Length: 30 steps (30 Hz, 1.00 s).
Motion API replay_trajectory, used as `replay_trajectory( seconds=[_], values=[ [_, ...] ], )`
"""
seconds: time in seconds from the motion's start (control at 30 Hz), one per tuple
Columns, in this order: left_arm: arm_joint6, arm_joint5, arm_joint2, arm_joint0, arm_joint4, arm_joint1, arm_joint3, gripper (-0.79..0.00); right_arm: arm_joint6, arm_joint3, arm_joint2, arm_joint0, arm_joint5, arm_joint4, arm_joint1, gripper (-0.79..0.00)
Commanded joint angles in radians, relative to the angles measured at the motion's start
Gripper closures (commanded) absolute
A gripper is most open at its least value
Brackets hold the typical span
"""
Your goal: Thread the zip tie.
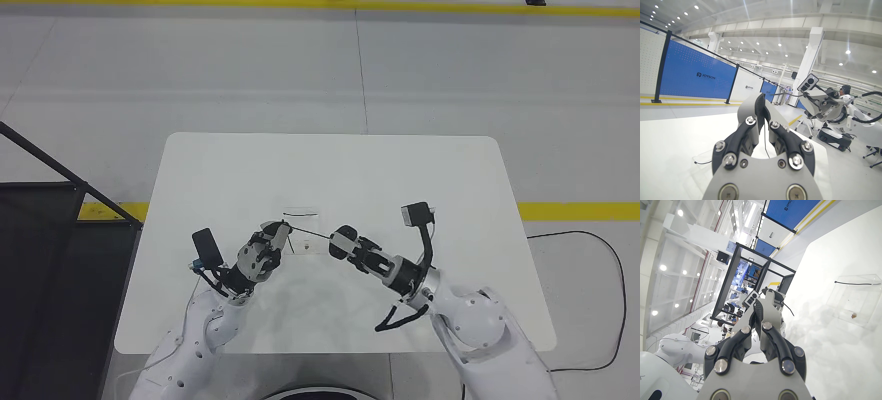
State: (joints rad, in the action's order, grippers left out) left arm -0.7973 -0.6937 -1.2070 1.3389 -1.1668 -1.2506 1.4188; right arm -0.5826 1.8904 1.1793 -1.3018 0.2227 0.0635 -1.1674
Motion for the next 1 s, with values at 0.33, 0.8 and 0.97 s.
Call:
replay_trajectory(
  seconds=[0.33, 0.8, 0.97],
  values=[
    [0.0, 0.0, 0.0, 0.0, 0.0, 0.0, 0.0, 0.0, 0.013, -0.003, -0.003, 0.006, -0.016, 0.0, -0.002, 0.0],
    [0.0, 0.0, 0.0, 0.0, 0.0, 0.0, 0.0, 0.0, 0.005, -0.009, -0.017, 0.031, -0.08, -0.021, -0.005, 0.0],
    [0.0, 0.0, 0.0, 0.0, 0.0, 0.0, 0.0, 0.0, 0.003, -0.008, -0.026, 0.042, -0.115, -0.043, -0.007, 0.0]
  ],
)
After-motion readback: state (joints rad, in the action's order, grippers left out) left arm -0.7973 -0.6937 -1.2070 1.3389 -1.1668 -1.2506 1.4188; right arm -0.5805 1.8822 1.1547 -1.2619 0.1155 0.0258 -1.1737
